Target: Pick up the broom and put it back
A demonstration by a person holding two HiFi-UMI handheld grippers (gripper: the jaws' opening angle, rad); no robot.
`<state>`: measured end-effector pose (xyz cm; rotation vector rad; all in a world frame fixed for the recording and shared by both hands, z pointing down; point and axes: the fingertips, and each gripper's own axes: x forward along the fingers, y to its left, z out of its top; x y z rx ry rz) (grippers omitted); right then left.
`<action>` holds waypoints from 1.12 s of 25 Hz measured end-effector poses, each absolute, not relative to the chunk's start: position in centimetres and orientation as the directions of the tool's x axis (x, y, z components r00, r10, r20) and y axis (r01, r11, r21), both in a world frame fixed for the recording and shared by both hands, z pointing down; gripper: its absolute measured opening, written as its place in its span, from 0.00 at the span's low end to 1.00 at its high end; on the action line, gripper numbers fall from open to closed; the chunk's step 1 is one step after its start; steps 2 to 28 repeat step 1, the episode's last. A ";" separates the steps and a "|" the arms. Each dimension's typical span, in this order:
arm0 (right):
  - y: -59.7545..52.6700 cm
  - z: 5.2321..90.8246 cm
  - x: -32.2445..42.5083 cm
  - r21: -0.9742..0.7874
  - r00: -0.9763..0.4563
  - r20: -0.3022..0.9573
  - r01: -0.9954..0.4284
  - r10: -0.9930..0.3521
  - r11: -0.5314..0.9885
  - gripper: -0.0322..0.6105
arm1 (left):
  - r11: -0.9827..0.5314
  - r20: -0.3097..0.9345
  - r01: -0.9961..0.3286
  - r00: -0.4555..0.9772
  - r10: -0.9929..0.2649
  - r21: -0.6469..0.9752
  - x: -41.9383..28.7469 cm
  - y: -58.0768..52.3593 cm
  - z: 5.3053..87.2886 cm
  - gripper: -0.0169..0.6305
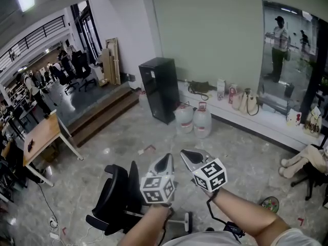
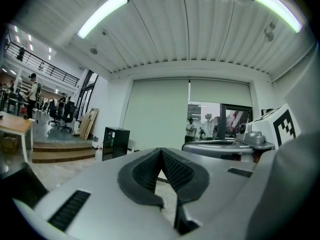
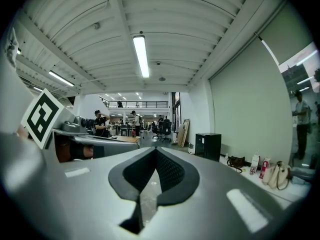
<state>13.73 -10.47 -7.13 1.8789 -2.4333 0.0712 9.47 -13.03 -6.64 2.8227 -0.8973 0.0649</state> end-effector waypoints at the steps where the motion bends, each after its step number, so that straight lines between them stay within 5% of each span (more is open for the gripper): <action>1: -10.6 -7.1 13.5 0.004 -0.253 0.081 -0.967 -0.964 0.254 0.05 | -0.802 0.095 -0.577 0.817 -0.569 0.156 9.3 -13.1 -6.6 0.03; 28: -10.6 -7.1 13.5 0.004 -0.253 0.081 -0.967 -0.964 0.254 0.05 | -0.802 0.095 -0.577 0.817 -0.569 0.156 9.3 -13.1 -6.6 0.03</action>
